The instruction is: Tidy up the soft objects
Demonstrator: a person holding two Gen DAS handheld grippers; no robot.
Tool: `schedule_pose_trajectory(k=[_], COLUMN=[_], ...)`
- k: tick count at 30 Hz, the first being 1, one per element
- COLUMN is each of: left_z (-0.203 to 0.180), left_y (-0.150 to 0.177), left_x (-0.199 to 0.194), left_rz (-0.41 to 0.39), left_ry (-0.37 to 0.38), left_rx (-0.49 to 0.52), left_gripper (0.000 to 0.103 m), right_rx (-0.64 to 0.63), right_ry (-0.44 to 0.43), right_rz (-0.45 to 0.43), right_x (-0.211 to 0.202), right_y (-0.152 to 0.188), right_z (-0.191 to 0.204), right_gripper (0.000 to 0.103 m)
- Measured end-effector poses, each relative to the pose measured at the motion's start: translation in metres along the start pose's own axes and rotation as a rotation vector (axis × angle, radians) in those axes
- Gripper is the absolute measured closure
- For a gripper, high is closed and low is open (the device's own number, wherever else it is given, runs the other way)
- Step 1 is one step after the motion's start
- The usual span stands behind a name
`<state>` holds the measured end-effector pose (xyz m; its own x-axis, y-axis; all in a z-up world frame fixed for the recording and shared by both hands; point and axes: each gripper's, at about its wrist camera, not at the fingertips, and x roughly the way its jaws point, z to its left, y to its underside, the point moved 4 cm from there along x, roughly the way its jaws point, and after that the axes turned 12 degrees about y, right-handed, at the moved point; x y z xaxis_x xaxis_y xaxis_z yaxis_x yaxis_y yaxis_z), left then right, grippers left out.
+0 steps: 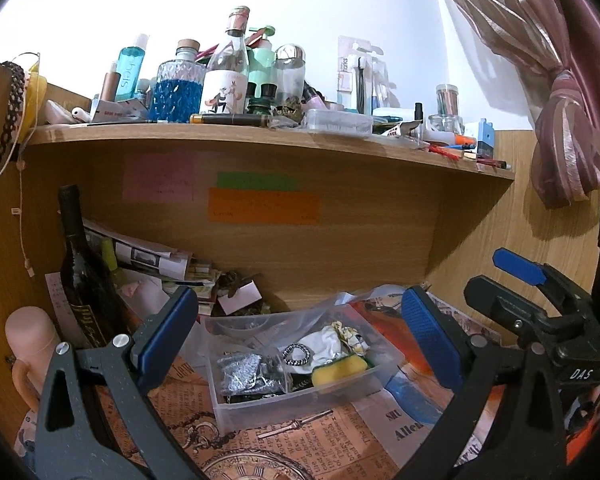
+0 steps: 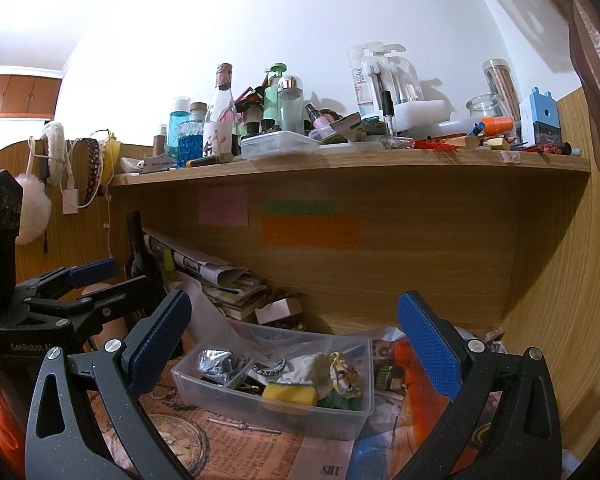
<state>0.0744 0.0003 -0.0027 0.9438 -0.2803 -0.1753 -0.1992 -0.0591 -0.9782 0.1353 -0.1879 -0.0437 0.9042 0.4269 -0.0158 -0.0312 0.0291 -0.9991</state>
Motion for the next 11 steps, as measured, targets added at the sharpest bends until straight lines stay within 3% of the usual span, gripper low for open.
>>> schedule_pose_trajectory(k=[11], left_z=[-0.0001], left_y=[0.0002], left_x=[-0.0018], left_rz=[-0.007], left_ry=[-0.007], left_rx=[0.009], left_gripper=[0.0], right_rx=[0.0], right_ry=[-0.003], right_rz=[0.011], right_x=[0.0036], right_y=[0.0017], right_z=[0.0022], right_gripper=[0.0])
